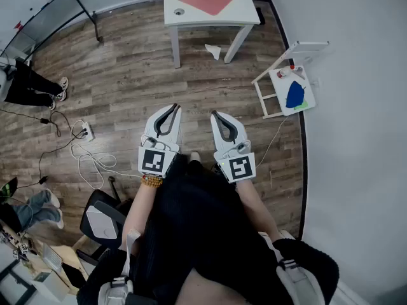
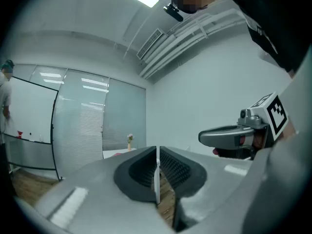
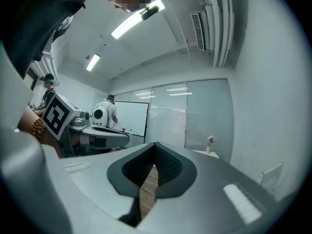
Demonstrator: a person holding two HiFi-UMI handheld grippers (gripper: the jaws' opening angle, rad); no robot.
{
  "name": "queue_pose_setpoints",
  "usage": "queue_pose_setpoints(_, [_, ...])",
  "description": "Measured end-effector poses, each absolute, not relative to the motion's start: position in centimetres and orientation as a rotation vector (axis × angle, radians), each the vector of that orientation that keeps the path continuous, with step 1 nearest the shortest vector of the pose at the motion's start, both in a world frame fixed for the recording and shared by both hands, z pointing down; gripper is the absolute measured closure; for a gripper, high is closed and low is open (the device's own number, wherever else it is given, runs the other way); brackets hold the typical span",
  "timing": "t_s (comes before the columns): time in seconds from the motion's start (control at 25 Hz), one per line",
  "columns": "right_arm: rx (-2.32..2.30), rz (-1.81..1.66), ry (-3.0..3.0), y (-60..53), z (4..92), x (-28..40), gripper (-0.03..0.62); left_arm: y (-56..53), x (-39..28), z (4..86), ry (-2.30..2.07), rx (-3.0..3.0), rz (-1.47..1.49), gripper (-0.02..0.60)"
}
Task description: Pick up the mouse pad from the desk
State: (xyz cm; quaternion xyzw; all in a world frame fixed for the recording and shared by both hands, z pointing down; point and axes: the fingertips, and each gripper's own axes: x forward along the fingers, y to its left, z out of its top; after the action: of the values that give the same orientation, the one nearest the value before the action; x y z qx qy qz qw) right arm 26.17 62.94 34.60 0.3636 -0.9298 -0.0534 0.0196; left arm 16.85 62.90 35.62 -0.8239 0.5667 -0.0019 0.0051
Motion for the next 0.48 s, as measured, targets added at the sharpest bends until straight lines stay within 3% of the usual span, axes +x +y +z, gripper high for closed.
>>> queue_pose_setpoints(0.48, [0.959, -0.159, -2.856, 61.4, 35.7, 17.1, 0.576, 60.0, 10.2, 37.2, 1.674, -2.602, -0.088, 0.566])
